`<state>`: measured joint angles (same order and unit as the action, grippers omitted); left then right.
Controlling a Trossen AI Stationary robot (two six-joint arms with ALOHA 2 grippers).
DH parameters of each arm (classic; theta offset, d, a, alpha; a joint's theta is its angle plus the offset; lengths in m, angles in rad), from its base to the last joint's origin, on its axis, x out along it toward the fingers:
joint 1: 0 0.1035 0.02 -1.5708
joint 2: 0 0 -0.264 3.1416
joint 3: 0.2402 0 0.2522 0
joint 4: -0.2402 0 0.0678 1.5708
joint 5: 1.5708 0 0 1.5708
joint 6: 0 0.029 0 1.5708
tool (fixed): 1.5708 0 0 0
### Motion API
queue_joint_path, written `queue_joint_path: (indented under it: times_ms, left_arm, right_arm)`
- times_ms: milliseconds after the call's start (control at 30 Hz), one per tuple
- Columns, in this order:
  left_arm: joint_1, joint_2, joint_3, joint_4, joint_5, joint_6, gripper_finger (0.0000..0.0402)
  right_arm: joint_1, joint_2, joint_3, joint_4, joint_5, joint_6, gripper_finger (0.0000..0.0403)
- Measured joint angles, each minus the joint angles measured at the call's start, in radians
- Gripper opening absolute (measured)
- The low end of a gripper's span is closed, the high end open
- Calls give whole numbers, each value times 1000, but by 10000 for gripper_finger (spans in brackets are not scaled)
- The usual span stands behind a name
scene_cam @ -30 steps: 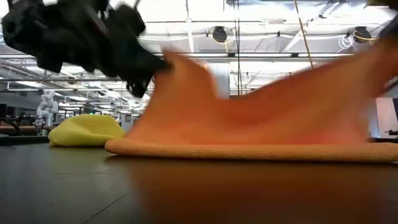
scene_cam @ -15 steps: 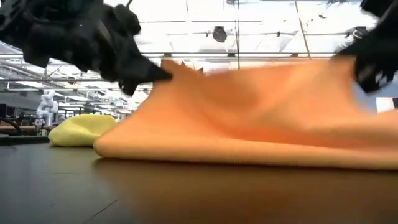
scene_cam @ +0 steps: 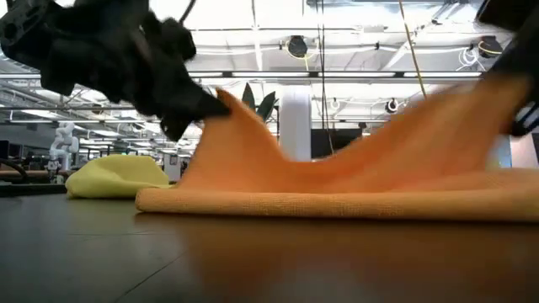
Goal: Fold microfiber towels
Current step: Fold the orange microfiber cloth
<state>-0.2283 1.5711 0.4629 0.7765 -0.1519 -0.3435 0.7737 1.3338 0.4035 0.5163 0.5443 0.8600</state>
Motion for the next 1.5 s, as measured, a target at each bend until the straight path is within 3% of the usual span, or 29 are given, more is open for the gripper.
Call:
queue_joint_path:
  times_ms: [100,167,267,333,533,667,967,1500]
  left_arm:
    - [-21,0,0,92,194,1,10]
    - [-38,0,0,162,230,19,10]
    - [-50,-1,0,184,150,61,4]
    - [-41,-1,1,129,51,73,5]
    - [3,0,0,-62,-170,17,6]
    - [16,0,0,-73,-209,18,5]
    - [18,0,0,-70,-216,18,5]
    - [-10,0,0,-67,-216,3,3]
  right_arm:
    - [37,0,49,101,-200,-114,0]
    - [67,-5,83,129,-229,-202,0]
    - [93,-24,103,29,-53,-157,0]
    - [86,-24,102,-132,66,-62,0]
    - [-22,-24,100,-585,182,314,0]
    - [-95,-24,100,-709,185,366,0]
    - [-193,-24,100,-722,160,266,0]
    - [-177,-189,119,-725,45,177,0]
